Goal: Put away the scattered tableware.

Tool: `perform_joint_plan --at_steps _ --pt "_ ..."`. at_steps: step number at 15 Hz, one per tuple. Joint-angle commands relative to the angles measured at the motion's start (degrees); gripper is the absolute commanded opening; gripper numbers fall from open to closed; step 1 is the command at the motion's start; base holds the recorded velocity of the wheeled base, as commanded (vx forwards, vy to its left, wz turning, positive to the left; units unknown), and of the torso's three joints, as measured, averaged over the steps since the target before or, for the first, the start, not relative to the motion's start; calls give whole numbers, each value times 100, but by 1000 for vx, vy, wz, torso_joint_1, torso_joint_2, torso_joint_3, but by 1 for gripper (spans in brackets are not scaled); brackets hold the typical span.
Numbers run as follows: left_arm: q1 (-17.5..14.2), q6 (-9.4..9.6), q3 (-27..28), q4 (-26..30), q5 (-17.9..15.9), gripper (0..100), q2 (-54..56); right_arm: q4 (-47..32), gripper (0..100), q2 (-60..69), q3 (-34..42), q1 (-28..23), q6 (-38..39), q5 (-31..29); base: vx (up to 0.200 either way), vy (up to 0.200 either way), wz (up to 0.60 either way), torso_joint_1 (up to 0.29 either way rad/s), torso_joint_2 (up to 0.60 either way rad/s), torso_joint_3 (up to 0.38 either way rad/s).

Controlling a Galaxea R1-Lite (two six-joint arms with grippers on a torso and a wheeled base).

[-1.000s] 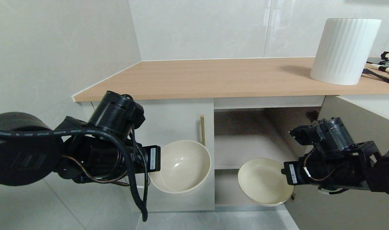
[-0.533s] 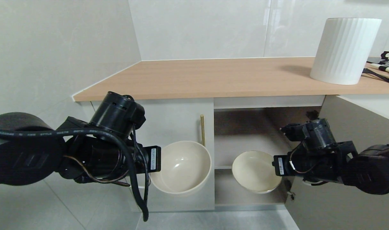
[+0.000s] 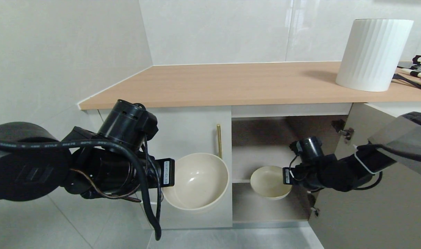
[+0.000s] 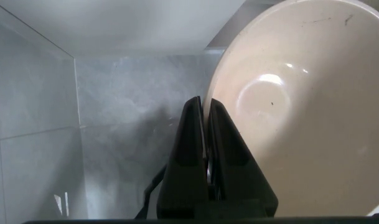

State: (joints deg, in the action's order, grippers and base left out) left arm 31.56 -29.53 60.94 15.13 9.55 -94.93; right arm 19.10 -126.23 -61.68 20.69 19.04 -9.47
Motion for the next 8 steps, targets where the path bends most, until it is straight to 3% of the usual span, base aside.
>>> perform_joint_plan --at_steps 1,6,8 --pt "-1 -1 6 -1 3 0 1 -3 0 -648 -397 -109 12 -178 0 0 0 0 0 0" --pt "25 -1 -3 -1 12 0 27 -56 0 -1140 -1135 -205 -6 -468 0 0 0 0 0 0" --pt "34 -1 -3 -1 12 0 -8 -240 0 -1545 -1751 -205 -15 -890 0 0 0 0 0 0"
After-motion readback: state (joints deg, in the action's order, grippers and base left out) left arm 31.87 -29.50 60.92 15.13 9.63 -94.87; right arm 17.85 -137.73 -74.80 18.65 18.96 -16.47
